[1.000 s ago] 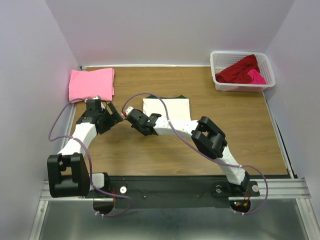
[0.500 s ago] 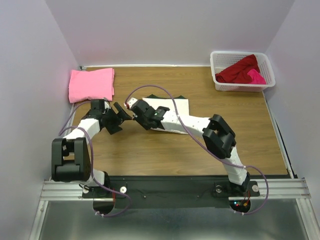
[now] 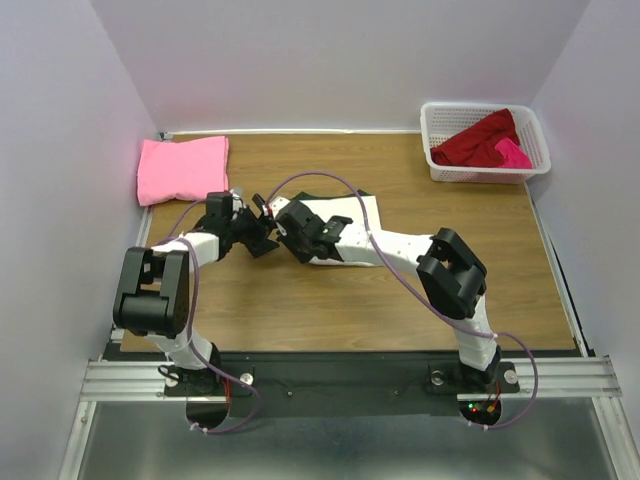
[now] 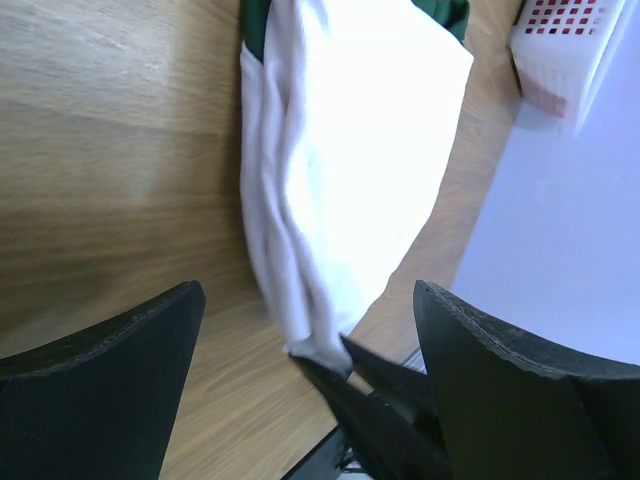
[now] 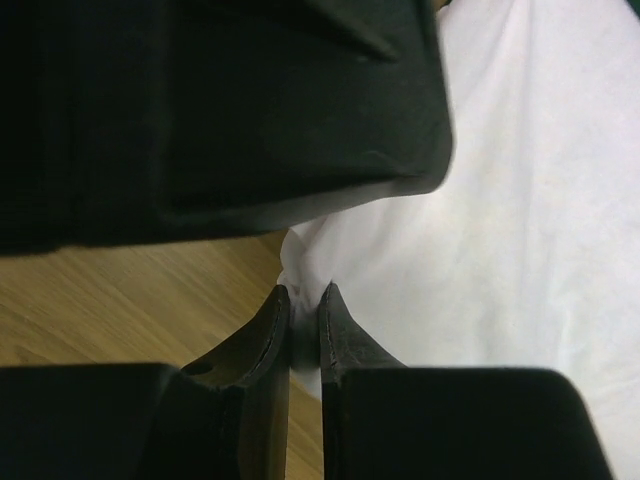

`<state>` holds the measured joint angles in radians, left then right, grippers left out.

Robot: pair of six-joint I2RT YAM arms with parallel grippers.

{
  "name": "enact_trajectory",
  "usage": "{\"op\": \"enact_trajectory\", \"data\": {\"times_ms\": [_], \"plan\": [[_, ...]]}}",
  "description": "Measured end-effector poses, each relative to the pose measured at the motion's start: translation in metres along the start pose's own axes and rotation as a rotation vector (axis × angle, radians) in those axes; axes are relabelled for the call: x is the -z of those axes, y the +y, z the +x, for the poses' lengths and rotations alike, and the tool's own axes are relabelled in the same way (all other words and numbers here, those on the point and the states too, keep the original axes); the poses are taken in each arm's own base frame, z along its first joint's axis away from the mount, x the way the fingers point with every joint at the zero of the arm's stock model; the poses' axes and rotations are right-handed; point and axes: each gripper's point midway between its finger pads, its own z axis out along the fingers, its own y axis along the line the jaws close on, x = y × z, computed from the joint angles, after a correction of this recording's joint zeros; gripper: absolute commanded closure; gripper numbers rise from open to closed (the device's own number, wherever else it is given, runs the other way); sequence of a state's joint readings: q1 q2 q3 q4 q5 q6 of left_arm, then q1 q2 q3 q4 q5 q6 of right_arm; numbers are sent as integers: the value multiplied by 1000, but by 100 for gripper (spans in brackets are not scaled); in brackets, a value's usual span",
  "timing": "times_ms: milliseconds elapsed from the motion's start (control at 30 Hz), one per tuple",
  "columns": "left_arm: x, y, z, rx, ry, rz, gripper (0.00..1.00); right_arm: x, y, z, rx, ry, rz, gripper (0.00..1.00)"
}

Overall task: Fold and stack the t-shirts
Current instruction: Neatly place the folded tshirt to the corner

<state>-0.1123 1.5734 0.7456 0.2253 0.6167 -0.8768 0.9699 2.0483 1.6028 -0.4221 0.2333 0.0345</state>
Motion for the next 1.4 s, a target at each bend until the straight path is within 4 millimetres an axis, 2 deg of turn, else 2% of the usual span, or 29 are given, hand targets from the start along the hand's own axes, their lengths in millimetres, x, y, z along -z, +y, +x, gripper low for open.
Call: {"op": "enact_trajectory", "data": {"times_ms": [100, 233, 567, 667, 867, 900, 933, 967, 1033, 1100, 1133, 1167, 1200, 1300, 1367, 1400], "plan": [[-13, 2, 5, 22, 25, 9, 2, -3, 2, 7, -6, 11, -8, 99], [-29, 13, 14, 63, 62, -9, 2, -2, 3, 6, -16, 1, -13, 99], [-48, -1, 22, 45, 66, 16, 9, 12, 1, -13, -45, -56, -18, 99], [-57, -5, 15, 51, 60, 24, 17, 18, 1, -18, -53, -73, -24, 99], [-67, -2, 6, 36, 39, 11, 49, 21, 2, -23, -67, -91, -35, 99], [-67, -2, 5, 32, 34, 8, 60, 20, 3, -21, -67, -88, -39, 99], [-68, -2, 3, 19, 29, 7, 66, 19, 4, -20, -69, -86, -41, 99], [-68, -2, 3, 14, 28, 3, 78, 19, 4, -19, -69, -85, -43, 99], [-69, -5, -1, -14, 22, 6, 88, 19, 5, -20, -70, -89, -46, 89], [-70, -7, -5, -37, 19, 7, 100, 19, 5, -21, -72, -93, -46, 74], [-71, -9, -5, -53, 21, 6, 100, 19, 5, -22, -74, -94, -46, 56], [-71, -9, -6, -71, 24, 2, 100, 19, 5, -23, -76, -98, -46, 49], [-71, -9, -8, -95, 28, -9, 100, 19, 5, -25, -82, -107, -46, 37], [-70, -13, -20, -163, 16, -39, 100, 24, 2, -22, -90, -110, -40, 26], [-70, -17, -36, -225, 1, -71, 100, 33, -3, -14, -93, -104, -23, 23], [-68, -20, -51, -262, -15, -108, 100, 41, -8, -12, -96, -112, -11, 21]]}}
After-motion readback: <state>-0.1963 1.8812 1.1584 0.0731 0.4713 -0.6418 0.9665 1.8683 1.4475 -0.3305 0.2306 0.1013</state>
